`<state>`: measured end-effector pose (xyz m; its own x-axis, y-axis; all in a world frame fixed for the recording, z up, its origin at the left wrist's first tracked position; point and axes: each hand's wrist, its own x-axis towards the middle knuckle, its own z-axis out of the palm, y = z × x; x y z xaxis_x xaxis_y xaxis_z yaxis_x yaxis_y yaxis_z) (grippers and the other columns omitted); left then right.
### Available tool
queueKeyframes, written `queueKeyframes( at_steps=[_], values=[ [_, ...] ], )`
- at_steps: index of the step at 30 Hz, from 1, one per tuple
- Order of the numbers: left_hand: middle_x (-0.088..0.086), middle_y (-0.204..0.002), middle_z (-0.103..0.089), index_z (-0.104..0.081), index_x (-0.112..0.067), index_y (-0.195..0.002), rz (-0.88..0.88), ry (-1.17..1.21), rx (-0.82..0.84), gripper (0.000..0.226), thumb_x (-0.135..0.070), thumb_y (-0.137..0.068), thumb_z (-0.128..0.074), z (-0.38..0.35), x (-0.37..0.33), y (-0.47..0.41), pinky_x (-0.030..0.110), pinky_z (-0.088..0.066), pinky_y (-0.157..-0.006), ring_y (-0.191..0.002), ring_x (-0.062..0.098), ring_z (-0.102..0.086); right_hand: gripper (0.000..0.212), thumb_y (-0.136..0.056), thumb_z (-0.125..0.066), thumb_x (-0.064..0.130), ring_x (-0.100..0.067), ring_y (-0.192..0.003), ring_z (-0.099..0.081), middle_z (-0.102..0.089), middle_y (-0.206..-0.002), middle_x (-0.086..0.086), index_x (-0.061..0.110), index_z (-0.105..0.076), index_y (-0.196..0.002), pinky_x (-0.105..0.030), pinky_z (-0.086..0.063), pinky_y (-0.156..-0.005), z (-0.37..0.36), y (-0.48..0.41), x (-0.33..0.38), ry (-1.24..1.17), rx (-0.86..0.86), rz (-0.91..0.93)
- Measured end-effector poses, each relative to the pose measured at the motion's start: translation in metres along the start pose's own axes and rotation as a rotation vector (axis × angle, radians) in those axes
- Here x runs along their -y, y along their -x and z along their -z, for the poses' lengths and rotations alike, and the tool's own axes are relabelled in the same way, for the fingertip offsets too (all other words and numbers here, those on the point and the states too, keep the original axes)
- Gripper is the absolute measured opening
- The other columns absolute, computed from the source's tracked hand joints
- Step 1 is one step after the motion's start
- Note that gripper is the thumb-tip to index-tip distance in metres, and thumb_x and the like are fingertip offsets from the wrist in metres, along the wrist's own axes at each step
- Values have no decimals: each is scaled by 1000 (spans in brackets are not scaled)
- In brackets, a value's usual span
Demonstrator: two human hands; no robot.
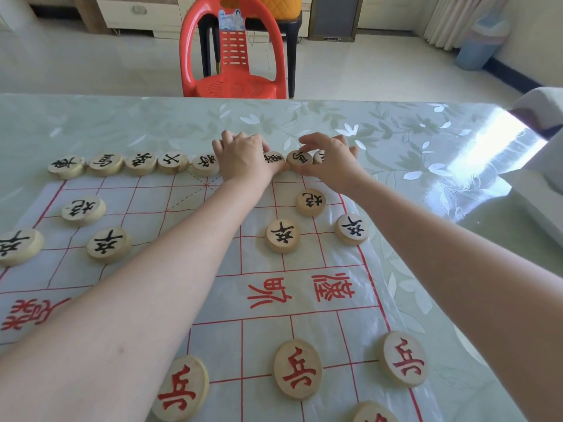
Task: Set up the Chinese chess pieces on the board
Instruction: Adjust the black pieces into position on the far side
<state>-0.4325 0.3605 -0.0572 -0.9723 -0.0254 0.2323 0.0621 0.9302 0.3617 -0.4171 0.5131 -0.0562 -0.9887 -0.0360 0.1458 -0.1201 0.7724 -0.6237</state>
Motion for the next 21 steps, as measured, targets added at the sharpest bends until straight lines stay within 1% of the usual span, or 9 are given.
queueKeyframes(
  at_steps=[2, 4, 6, 8, 10, 13, 16, 18, 21],
  values=[
    [-3, -117, -62, -64, -30, -108, 16, 75, 49, 39, -49, -74, -66, 2, 1, 0, 36, -26, -90, -119, 25, -39, 50, -80, -68, 38, -16, -118, -33, -62, -117, 11, 25, -51, -125, -28, -11, -72, -2, 0, -1, -11, -11, -5],
    [-13, -119, -61, -60, -33, -116, 35, 186, 135, 39, -34, -78, -66, 5, 1, 0, 31, -24, -85, -122, 21, -37, 50, -80, -67, 37, -15, -117, -33, -61, -116, 12, 25, -50, -125, -27, -12, -76, -3, 0, -2, -6, -17, -10],
    [-17, -122, -59, -54, -39, -122, 79, 291, 207, 49, -18, -79, -62, 7, 3, -2, 20, -20, -72, -123, 19, -36, 52, -80, -68, 40, -15, -118, -32, -61, -117, 11, 25, -50, -126, -28, -15, -82, -3, 1, -2, 1, -20, -12],
    [-14, -130, -52, -48, -44, -127, 82, 312, 227, 59, -13, -78, -56, 8, 6, 0, 14, -18, -65, -125, 22, -32, 55, -79, -68, 41, -15, -119, -31, -60, -118, 10, 24, -50, -127, -29, -16, -84, -2, 1, -2, 4, -12, -7],
    [-11, -133, -51, -46, -40, -129, 44, 292, 197, 58, -21, -77, -63, 9, 7, 4, 18, -19, -78, -128, 20, -29, 57, -79, -68, 42, -17, -122, -29, -58, -121, 8, 23, -49, -129, -30, -17, -87, -1, 2, 0, 22, -7, 1],
    [-5, -122, -58, -53, -32, -125, 5, 236, 110, 58, -45, -71, -72, 10, 9, 11, 33, -23, -92, -127, 20, -29, 59, -77, -68, 45, -20, -128, -25, -54, -126, 3, 23, -51, -130, -32, -18, -93, 2, 1, 1, 88, -11, 0],
    [-2, -114, -61, -61, -29, -116, 2, 162, 43, 60, -58, -65, -71, 5, 11, 12, 36, -25, -91, -124, 22, -31, 57, -77, -68, 48, -22, -129, -23, -51, -129, 1, 22, -55, -126, -32, -16, -93, 3, -1, 2, 151, -3, -13],
    [-3, -110, -64, -64, -28, -111, -4, 147, 14, 56, -59, -65, -71, 3, 11, 12, 36, -24, -88, -121, 23, -34, 54, -77, -67, 49, -23, -129, -23, -51, -131, 2, 22, -59, -123, -33, -17, -95, 1, -1, 2, 175, -5, -21],
    [-3, -111, -63, -63, -30, -113, -5, 157, 39, 50, -54, -69, -69, 4, 11, 11, 36, -23, -87, -121, 22, -33, 52, -78, -65, 51, -24, -129, -23, -51, -131, 2, 23, -60, -121, -34, -17, -97, 0, 0, 2, 179, -12, -32]
  ],
)
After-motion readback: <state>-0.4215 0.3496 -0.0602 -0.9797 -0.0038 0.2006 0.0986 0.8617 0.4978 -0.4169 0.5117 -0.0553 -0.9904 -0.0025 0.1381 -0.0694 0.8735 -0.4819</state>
